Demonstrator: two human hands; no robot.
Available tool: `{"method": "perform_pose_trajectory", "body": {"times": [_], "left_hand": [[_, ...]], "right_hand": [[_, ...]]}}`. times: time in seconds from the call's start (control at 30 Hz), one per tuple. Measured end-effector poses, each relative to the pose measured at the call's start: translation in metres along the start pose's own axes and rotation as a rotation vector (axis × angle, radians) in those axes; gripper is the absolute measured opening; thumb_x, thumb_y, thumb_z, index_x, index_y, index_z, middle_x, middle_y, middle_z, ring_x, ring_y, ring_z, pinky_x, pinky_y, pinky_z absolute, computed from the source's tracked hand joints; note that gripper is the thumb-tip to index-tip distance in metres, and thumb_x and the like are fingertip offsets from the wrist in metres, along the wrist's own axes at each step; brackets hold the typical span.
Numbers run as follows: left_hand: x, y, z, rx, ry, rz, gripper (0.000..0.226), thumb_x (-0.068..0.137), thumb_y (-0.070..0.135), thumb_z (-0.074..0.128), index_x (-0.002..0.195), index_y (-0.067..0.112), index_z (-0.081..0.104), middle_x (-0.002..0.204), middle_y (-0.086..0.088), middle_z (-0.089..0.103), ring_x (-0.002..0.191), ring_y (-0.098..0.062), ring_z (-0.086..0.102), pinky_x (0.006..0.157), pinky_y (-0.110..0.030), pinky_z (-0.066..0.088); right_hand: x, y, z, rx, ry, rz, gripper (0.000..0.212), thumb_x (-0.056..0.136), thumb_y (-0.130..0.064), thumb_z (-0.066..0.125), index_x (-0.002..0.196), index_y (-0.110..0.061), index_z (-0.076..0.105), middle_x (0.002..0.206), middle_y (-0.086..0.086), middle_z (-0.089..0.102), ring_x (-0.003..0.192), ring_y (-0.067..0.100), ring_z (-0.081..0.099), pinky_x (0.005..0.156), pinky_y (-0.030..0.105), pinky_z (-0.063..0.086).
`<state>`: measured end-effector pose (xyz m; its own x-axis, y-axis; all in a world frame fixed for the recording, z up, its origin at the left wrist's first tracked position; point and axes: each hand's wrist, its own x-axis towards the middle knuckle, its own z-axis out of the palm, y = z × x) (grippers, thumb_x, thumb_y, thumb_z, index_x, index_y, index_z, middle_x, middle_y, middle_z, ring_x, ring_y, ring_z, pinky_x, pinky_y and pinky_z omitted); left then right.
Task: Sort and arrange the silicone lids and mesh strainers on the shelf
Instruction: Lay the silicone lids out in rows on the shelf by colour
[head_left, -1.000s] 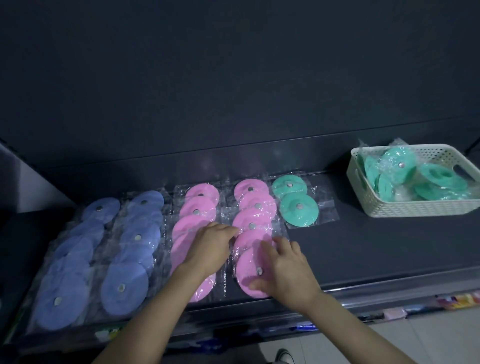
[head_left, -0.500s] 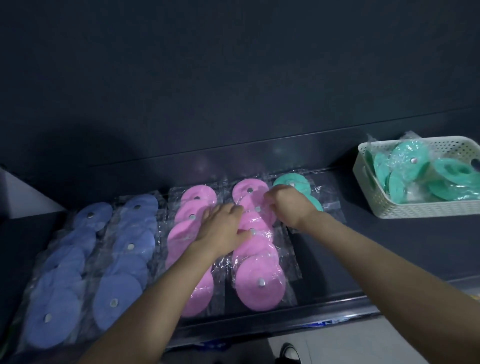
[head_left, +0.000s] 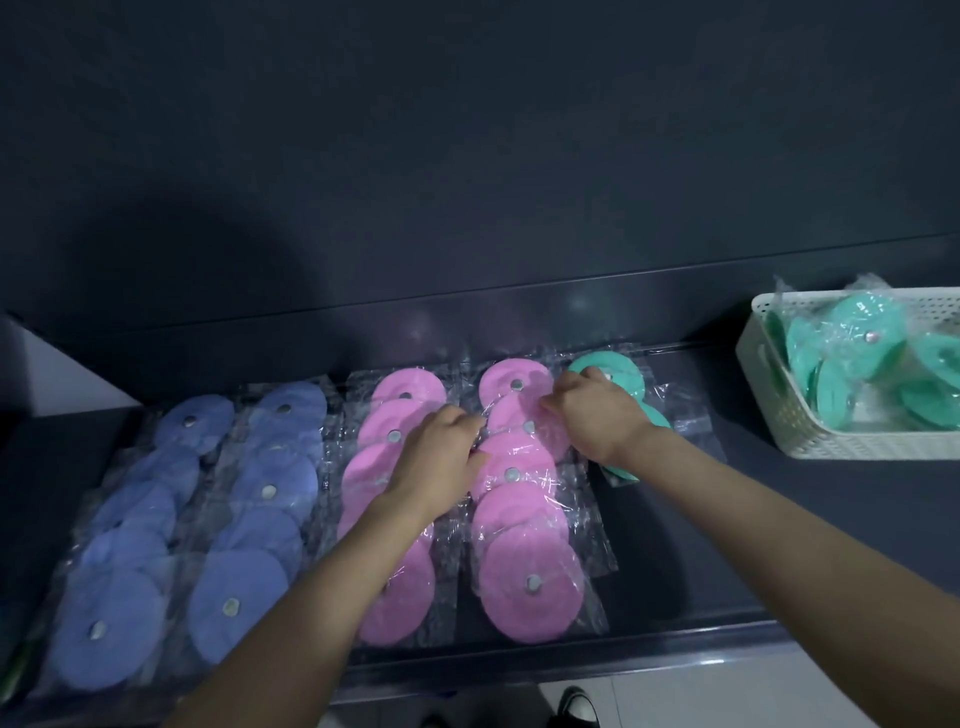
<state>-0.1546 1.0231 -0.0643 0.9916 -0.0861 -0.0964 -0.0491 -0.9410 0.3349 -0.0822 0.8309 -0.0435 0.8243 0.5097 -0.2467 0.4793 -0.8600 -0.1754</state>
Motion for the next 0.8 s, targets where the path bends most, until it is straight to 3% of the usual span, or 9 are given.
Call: {"method": "perform_pose_trajectory", "body": {"times": [0.13, 0.3, 0.43, 0.6, 0.7, 0.8], "left_hand": [[0.001, 0.0, 0.002, -0.036, 0.05, 0.006, 0.032, 0.091, 0.016, 0.057, 0.123, 0.01, 0.06, 0.113, -0.008, 0.056, 0.108, -0.025, 0.051, 0.094, -0.036, 0.043], [0.007, 0.005, 0.005, -0.071, 0.128, -0.008, 0.017, 0.087, 0.002, 0.054, 0.097, 0.006, 0.067, 0.097, -0.011, 0.065, 0.091, -0.029, 0.058, 0.08, -0.039, 0.048], [0.008, 0.008, 0.008, -0.116, 0.186, -0.012, 0.015, 0.084, -0.001, 0.055, 0.086, 0.007, 0.067, 0.087, -0.008, 0.068, 0.082, -0.026, 0.06, 0.074, -0.037, 0.049], [0.007, 0.007, 0.011, -0.13, 0.236, -0.02, 0.012, 0.081, -0.001, 0.058, 0.08, 0.009, 0.065, 0.081, -0.006, 0.068, 0.078, -0.027, 0.06, 0.074, -0.039, 0.049], [0.007, 0.006, 0.011, -0.135, 0.236, -0.034, 0.01, 0.082, 0.001, 0.059, 0.08, 0.009, 0.065, 0.082, -0.005, 0.067, 0.079, -0.026, 0.059, 0.077, -0.041, 0.048], [0.007, 0.005, 0.013, -0.116, 0.226, -0.042, 0.009, 0.082, 0.003, 0.059, 0.081, 0.01, 0.064, 0.082, -0.004, 0.067, 0.079, -0.027, 0.06, 0.078, -0.042, 0.048]], "right_hand": [[-0.002, -0.004, 0.003, -0.033, -0.044, -0.023, 0.032, 0.087, -0.004, 0.05, 0.117, -0.013, 0.055, 0.115, 0.011, 0.049, 0.11, 0.031, 0.044, 0.083, 0.039, 0.046], [0.004, -0.011, 0.013, 0.017, 0.025, -0.011, 0.028, 0.089, -0.007, 0.047, 0.115, -0.009, 0.057, 0.115, 0.014, 0.051, 0.107, 0.032, 0.048, 0.082, 0.038, 0.046], [0.014, -0.007, 0.014, 0.232, 0.144, 0.264, 0.025, 0.092, -0.007, 0.043, 0.112, -0.003, 0.058, 0.115, 0.02, 0.055, 0.103, 0.035, 0.055, 0.08, 0.036, 0.045], [0.023, -0.008, 0.009, 0.45, 0.191, 0.387, 0.015, 0.081, 0.002, 0.049, 0.076, -0.002, 0.063, 0.076, 0.016, 0.064, 0.071, 0.03, 0.058, 0.059, 0.026, 0.038], [0.026, -0.009, 0.01, 0.517, 0.226, 0.388, 0.021, 0.08, 0.0, 0.049, 0.076, -0.002, 0.07, 0.074, 0.013, 0.068, 0.065, 0.024, 0.058, 0.056, 0.023, 0.041], [0.026, -0.011, 0.014, 0.52, 0.182, 0.352, 0.024, 0.081, -0.002, 0.049, 0.068, -0.005, 0.069, 0.071, 0.014, 0.068, 0.056, 0.019, 0.054, 0.046, 0.02, 0.034]]}}
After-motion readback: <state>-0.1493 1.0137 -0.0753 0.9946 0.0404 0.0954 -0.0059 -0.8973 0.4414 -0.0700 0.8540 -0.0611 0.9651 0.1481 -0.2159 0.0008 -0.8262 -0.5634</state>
